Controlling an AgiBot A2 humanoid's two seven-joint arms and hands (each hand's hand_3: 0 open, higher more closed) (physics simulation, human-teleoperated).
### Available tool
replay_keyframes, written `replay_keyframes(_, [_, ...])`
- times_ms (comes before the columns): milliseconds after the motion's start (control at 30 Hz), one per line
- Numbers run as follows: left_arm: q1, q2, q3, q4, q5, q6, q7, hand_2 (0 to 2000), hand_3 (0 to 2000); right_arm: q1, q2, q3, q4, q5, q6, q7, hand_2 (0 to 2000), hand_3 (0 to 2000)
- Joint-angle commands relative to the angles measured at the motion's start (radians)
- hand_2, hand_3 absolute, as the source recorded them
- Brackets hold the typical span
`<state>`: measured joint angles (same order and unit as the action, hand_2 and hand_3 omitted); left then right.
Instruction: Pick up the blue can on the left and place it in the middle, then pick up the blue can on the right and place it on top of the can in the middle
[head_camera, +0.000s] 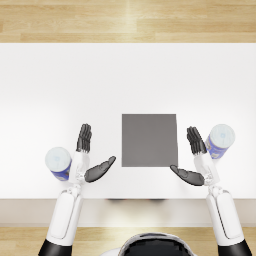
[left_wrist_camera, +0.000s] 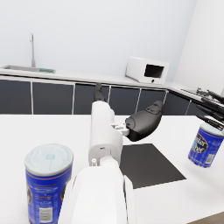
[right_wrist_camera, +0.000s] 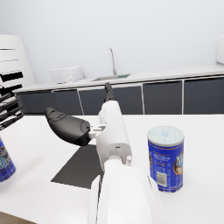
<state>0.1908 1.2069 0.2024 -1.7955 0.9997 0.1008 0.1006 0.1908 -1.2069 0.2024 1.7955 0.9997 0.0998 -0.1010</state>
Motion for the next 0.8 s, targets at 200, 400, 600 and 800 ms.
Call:
replay_keyframes(200, [0.000, 0.000, 0.000, 0.000, 0.000, 0.000, 0.000, 0, 0, 0.000, 0.000, 0.000, 0.000, 0.000, 0.000, 0.000, 0, 0])
replay_keyframes(400, [0.000, 0.000, 0.000, 0.000, 0.000, 0.000, 0.000, 0, 0, 0.000, 0.000, 0.000, 0.000, 0.000, 0.000, 0.000, 0, 0])
replay_keyframes(600, [0.002, 0.001, 0.030, 0.016, 0.000, 0.000, 0.000, 0, 0, 0.002, -0.001, 0.030, -0.016, 0.000, 0.000, 0.000, 0, 0])
replay_keyframes(800, [0.034, 0.026, -0.156, -0.036, 0.088, -0.087, -0.087, 0, 0, 0.034, -0.030, -0.121, 0.037, 0.044, -0.086, 0.087, 0, 0])
